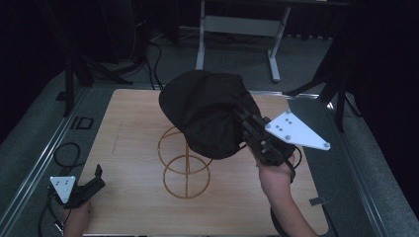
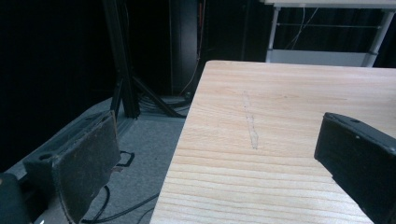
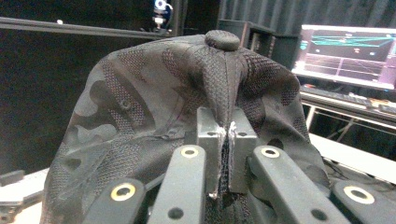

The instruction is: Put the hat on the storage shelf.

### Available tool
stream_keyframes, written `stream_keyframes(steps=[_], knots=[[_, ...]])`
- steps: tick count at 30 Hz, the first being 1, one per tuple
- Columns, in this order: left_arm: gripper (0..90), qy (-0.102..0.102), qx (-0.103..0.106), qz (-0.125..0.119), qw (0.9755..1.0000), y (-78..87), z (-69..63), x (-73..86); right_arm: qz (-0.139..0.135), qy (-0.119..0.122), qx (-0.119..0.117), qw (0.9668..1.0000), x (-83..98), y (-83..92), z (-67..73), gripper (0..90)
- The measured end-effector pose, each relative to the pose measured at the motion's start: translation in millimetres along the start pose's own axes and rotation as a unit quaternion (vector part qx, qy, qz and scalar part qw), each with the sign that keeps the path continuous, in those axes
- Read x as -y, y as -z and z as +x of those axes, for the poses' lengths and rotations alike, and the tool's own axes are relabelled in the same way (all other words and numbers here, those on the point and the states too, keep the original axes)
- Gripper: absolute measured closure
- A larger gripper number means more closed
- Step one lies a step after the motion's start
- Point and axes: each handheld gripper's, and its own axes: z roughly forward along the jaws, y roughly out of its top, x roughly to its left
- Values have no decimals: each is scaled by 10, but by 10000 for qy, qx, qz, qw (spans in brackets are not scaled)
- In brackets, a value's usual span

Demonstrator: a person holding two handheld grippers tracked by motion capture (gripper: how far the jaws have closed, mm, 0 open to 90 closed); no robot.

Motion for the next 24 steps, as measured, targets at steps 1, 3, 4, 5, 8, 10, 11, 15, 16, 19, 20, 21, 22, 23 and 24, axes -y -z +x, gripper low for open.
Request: stream_keyframes(steps=[1, 3, 4, 5, 8, 10, 11, 15, 16, 19, 20, 21, 22, 23, 24], knots=[[6, -3, 1, 1, 10000, 0, 0, 0, -8, 21, -55, 10000, -4, -10, 30, 868], [6, -4, 1, 0, 10000, 0, 0, 0, -7, 34, -155, 9999, -13, -32, 93, 868], [6, -9, 2, 8, 10000, 1, 2, 0, -9, 22, -222, 9997, -15, -42, 122, 868], [6, -10, 4, 9, 10000, 1, 2, 0, -6, 6, -299, 9996, -19, -56, 149, 868], [6, -2, 8, 10, 10000, -1, 2, -1, 8, -21, -475, 9989, -22, -100, 222, 868], [6, 1, 13, 11, 10000, -1, 4, -1, 5, -32, -518, 9987, -7, -123, 266, 868], [6, 6, 14, 9, 10000, -1, 4, 0, 9, -14, -526, 9986, 7, -135, 285, 868], [6, 12, 12, 3, 10000, -2, 2, -1, 140, -28, -611, 9980, 82, -214, 337, 868], [6, 20, 11, 0, 10000, -2, 1, 0, 185, -27, -614, 9979, 107, -237, 348, 868], [6, 11, 18, 9, 10000, -2, 6, -1, 323, -38, -629, 9975, 195, -307, 361, 868], [6, 19, 18, 1, 10000, -3, 4, 0, 372, -39, -627, 9973, 227, -328, 363, 867], [6, 18, 20, 3, 10000, -2, 3, -1, 417, -25, -617, 9972, 259, -348, 367, 868], [6, 13, 21, 4, 10000, -2, 3, -1, 465, -18, -611, 9970, 291, -368, 368, 867], [6, 14, 21, 5, 10000, -2, 2, -1, 518, -8, -606, 9968, 323, -388, 369, 867], [6, 14, 21, 5, 10000, -2, 2, -1, 518, -8, -606, 9968, 323, -388, 369, 867]])
